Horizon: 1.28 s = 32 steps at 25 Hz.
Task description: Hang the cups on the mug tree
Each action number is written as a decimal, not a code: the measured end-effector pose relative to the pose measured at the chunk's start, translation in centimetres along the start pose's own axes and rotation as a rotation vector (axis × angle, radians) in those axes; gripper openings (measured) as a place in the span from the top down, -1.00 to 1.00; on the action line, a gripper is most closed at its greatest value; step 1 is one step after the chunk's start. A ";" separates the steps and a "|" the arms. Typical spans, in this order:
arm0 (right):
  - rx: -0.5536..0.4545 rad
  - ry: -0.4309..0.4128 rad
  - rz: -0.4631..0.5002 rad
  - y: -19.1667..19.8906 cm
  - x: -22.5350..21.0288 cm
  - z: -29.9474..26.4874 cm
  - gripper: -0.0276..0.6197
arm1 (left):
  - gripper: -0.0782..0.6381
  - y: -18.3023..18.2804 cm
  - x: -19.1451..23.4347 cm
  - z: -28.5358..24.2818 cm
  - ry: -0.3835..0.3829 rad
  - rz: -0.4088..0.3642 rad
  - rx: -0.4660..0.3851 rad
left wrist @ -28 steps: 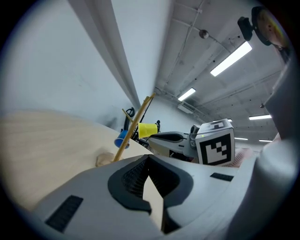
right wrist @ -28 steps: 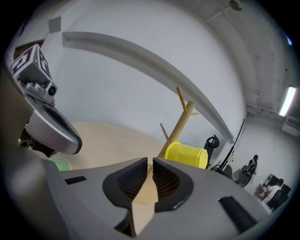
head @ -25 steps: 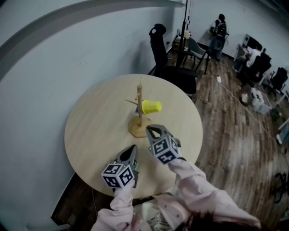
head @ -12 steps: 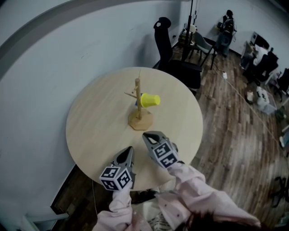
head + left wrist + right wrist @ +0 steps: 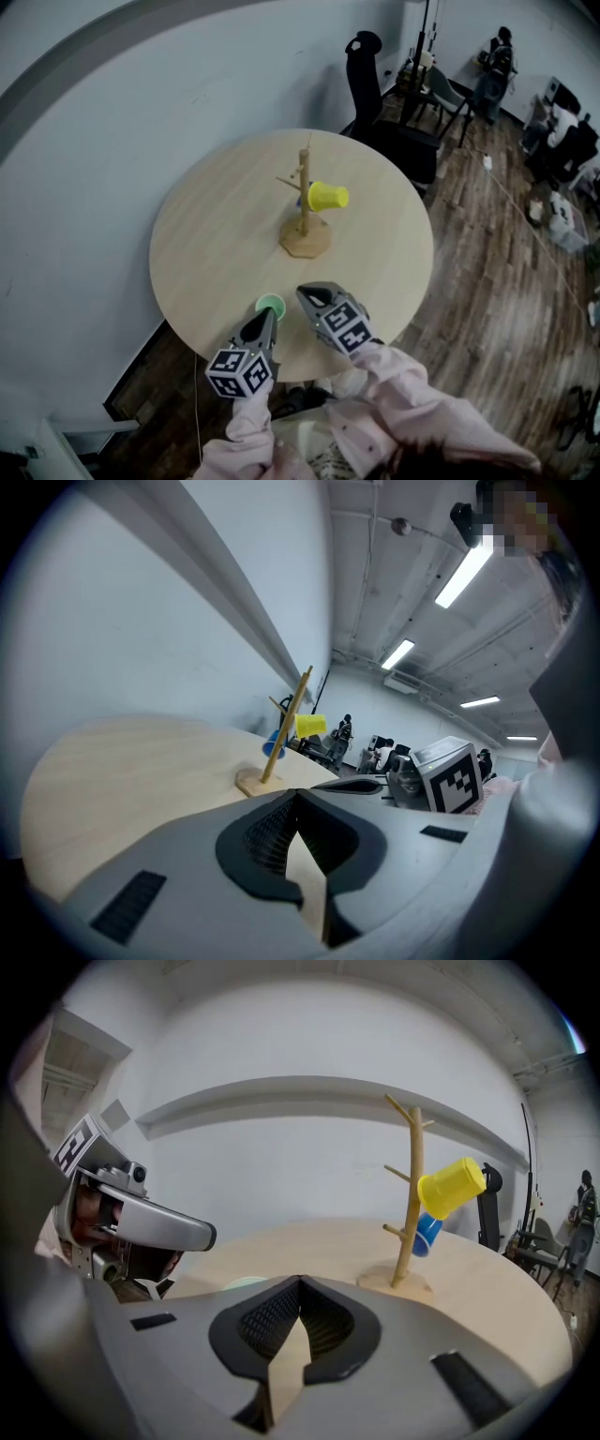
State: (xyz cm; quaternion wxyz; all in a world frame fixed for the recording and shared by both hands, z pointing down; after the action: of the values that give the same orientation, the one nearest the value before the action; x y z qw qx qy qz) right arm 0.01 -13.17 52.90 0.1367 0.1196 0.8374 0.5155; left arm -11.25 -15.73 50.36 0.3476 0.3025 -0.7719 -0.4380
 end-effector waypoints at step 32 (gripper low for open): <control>0.039 0.131 -0.224 6.2 6.8 -4.2 0.51 | 0.78 4.5 5.0 3.4 0.192 -0.077 0.157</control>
State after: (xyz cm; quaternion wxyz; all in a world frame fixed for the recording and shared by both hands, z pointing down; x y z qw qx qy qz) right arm -7.45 -11.63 59.61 0.1360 -0.0058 0.8625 0.4874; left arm -17.58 -16.05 54.47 0.3781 0.3987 -0.7547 -0.3583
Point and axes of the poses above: the fingertips, and each gripper's own axes: z backward along the fingers, x to its left, y out of its underside, the point moved 4 cm from there along z, backward along the fingers, and after that the axes turned 14 degrees about -y, right-handed, at the moved point
